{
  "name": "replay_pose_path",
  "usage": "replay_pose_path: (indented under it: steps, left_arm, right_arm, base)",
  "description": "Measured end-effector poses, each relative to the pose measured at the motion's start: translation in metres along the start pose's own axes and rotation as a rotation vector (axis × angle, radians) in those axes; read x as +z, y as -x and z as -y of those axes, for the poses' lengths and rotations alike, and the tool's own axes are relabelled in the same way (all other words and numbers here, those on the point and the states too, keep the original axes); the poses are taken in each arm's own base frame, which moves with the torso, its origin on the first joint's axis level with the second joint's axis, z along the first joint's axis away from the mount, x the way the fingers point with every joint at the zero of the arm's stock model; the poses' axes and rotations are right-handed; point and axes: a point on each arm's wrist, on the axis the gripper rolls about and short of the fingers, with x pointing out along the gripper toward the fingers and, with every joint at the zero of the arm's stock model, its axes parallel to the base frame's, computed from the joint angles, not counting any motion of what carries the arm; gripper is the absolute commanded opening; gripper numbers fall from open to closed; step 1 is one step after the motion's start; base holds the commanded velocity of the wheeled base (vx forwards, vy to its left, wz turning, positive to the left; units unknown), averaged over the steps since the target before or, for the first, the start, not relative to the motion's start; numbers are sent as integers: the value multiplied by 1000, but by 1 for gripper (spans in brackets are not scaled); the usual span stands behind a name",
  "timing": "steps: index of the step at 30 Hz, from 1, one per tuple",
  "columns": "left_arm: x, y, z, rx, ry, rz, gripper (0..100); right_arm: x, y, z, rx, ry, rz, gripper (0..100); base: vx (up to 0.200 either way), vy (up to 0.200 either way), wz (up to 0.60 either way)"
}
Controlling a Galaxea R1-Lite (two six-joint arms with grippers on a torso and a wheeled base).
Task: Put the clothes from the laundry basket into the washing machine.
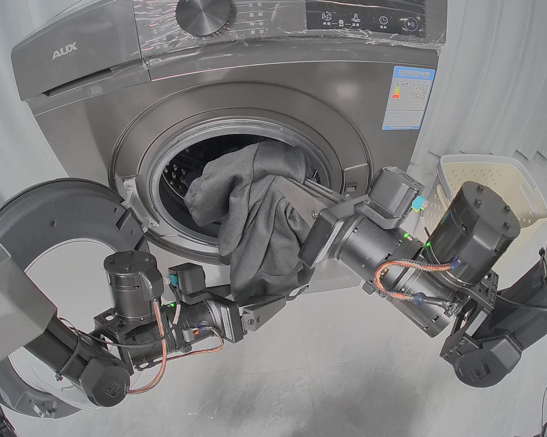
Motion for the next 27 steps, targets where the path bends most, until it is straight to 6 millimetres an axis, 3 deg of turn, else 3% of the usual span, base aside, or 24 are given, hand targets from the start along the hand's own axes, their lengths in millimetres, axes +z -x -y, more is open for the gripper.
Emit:
replay_pose_path:
  steps: [3, 4, 17, 27]
  left_arm:
    - [1, -2, 0, 6, -2, 7, 100]
    - [1, -2, 1, 5, -2, 7, 0]
    - [1, -3, 12, -22, -19, 47, 0]
    - [-6, 41, 33, -65, -40, 93, 0]
  right_arm:
    - [0, 0, -1, 2, -1, -2, 0]
    - [0, 0, -1, 2, -1, -2, 0]
    - [-2, 3, 0, 3, 3, 6, 0]
    - [-8, 9, 8, -19, 12, -29, 0]
  base:
    - [0, 0, 0]
    - [0, 0, 0]
    - [0, 0, 0]
    - [0, 0, 0]
